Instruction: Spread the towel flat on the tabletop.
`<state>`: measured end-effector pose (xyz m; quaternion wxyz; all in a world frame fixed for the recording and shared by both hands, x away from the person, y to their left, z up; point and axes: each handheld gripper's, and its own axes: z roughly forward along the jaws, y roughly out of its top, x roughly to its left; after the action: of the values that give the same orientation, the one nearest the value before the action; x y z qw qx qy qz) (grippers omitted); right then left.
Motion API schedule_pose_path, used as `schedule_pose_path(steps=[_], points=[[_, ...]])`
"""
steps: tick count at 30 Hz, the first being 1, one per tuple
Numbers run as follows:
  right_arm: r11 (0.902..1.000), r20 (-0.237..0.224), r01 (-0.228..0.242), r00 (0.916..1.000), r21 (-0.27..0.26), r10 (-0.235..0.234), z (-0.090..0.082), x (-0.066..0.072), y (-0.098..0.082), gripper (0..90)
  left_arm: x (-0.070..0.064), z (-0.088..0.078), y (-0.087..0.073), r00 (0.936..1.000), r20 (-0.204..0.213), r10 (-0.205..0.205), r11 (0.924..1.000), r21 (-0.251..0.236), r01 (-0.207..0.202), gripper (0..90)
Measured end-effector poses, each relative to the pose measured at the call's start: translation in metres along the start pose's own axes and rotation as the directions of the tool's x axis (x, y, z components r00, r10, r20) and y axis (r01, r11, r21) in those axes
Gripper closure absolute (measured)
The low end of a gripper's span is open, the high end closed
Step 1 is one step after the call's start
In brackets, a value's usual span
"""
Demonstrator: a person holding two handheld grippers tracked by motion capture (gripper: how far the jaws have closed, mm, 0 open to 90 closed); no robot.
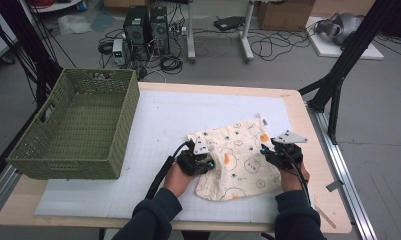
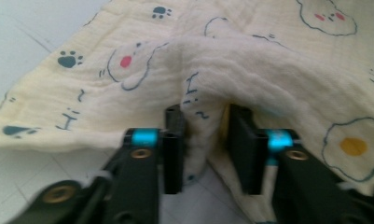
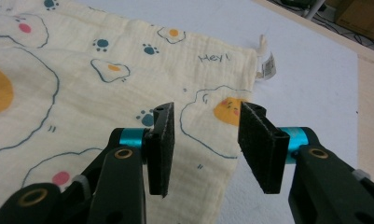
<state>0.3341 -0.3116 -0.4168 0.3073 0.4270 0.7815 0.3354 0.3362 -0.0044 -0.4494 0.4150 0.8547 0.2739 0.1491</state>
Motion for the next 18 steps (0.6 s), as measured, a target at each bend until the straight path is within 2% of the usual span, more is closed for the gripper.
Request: schedule_pose_path(steps=[1,2,8,13,16,18], points=[[1.0,0.0,0.001,1.0,0.0,-0.001,0.0,0.0,0.0,55.9,0.001,-0.001,0.0,1.0,-0.003,0.004,1.0,0.001,-0.004,80.7],[1.0,-0.002,0.001,1.0,0.001,-0.001,0.0,0.0,0.0,56.0,0.003,-0.002,-0.001,1.0,0.001,-0.005,1.0,0.004,0.005,82.8],[1.0,-0.019,-0.006,0.9998,0.004,0.006,0.001,0.001,-0.001,56.4,0.023,-0.027,-0.013,0.9989,-0.048,0.001,0.9983,0.059,0.002,83.6],[0.9998,-0.039,0.0,0.9992,0.017,0.001,0.004,0.005,-0.001,56.3,0.047,-0.052,-0.032,0.9934,-0.092,-0.069,0.9948,0.068,0.075,83.4],[0.9998,-0.052,0.009,0.9986,0.02,-0.008,0.006,0.009,0.001,56.2,0.06,-0.066,-0.041,0.9863,-0.125,-0.109,0.9912,0.062,0.117,83.2],[0.9994,-0.063,0.019,0.9978,0.028,-0.017,0.008,0.012,0.001,56.1,0.068,-0.073,-0.047,0.9793,-0.149,-0.137,0.9879,0.053,0.146,83.1]])
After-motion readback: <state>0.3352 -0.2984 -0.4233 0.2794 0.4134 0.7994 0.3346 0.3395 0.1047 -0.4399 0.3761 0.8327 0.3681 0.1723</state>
